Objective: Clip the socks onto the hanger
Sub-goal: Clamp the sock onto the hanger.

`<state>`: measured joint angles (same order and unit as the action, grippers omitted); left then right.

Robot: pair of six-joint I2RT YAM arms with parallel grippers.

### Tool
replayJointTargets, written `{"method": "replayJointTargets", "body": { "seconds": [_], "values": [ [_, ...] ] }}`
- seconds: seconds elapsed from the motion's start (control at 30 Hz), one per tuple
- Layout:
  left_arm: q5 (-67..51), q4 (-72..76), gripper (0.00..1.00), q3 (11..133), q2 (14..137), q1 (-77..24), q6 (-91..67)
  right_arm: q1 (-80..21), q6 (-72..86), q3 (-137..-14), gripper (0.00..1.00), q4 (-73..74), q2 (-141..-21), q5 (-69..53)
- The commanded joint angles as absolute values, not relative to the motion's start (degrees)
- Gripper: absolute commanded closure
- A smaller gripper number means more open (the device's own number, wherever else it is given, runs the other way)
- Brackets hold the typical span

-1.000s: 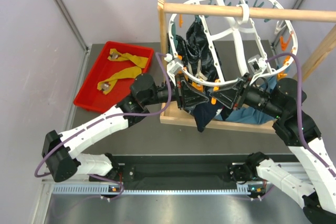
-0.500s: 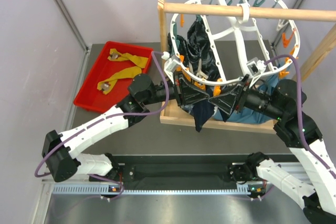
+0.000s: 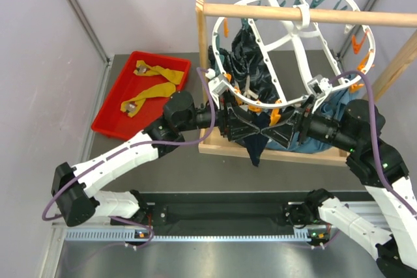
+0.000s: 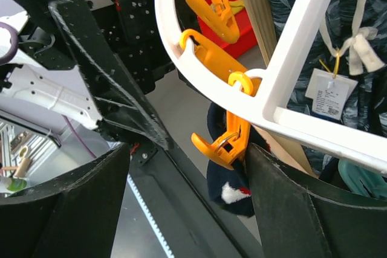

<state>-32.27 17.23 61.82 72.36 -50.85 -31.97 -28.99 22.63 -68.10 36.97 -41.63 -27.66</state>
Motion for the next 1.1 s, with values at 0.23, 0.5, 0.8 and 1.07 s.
{"method": "replayJointTargets", "body": {
  "seconds": [0.23,0.5,0.8,1.07],
  "values": [
    [-23.12,7.02,0.4,61.18,63.55,-51.15,-21.45,-29.18,15.39,-73.13,0.18,50.27,-41.22,-26.11],
    [-17.49,8.88,0.46,59.41,61.61,-51.15,-20.13,-29.18,13.71,-75.23,0.18,55.28,-40.43,-22.41],
    [-18.98,7.74,0.46,59.77,61.17,-51.15,-18.63,-29.27,9.76,-82.0,0.17,62.13,-41.31,-24.88],
    [-19.16,6.59,0.46,60.55,60.82,-51.06,-17.93,-29.18,7.91,-87.01,0.16,70.13,-41.75,-5.4]
  ]
}}
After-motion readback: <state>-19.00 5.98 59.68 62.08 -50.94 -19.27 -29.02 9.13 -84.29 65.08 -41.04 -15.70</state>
